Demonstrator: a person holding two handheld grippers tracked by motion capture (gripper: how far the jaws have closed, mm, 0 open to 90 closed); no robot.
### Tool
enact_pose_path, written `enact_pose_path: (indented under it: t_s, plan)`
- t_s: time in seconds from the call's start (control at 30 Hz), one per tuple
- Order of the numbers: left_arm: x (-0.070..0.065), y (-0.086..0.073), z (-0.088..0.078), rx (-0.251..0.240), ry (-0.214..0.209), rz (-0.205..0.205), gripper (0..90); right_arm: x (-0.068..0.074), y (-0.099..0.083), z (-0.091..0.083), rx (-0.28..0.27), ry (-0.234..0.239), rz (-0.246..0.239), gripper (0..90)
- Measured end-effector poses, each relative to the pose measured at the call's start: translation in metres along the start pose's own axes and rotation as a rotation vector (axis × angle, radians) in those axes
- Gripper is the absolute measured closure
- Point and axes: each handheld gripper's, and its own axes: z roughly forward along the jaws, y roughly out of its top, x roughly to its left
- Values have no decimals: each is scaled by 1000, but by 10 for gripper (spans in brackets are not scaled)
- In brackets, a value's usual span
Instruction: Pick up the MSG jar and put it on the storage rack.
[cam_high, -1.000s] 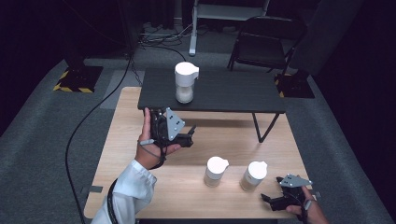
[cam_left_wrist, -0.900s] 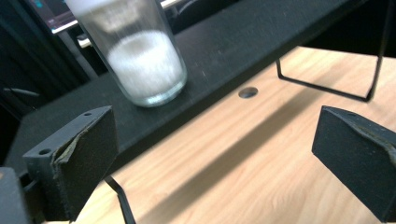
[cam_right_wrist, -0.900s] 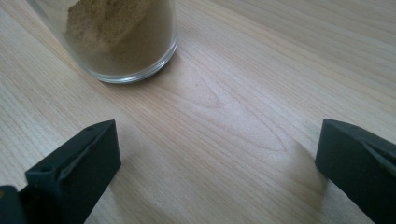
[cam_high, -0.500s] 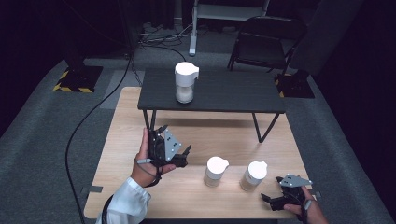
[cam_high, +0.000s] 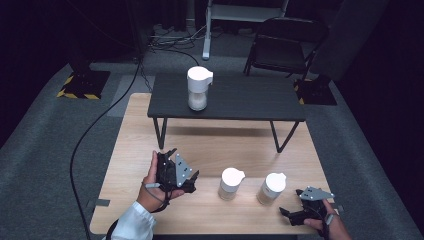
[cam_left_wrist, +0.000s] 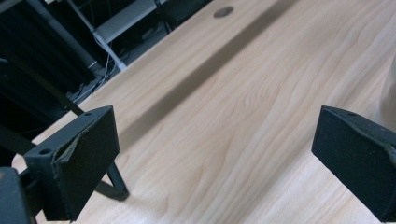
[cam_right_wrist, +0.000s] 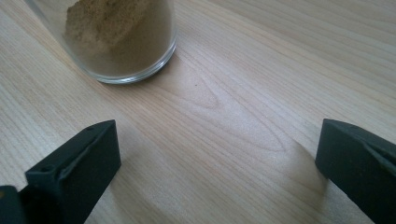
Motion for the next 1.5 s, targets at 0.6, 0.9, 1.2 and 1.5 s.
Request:
enact_pose_path:
  t_s: [0.6,0.9,1.2,1.5]
  plan:
    - [-9,-20,9,130,-41,54,10,0,0,0,0,0,0,0]
    - [-2,-31,7,166,-68,14,10,0,0,0,0,-2,2,0]
    - [6,-45,4,208,-68,-34,11,0,0,0,0,-2,2,0]
    - [23,-61,-1,256,-82,-129,11,1,0,0,0,-2,3,0]
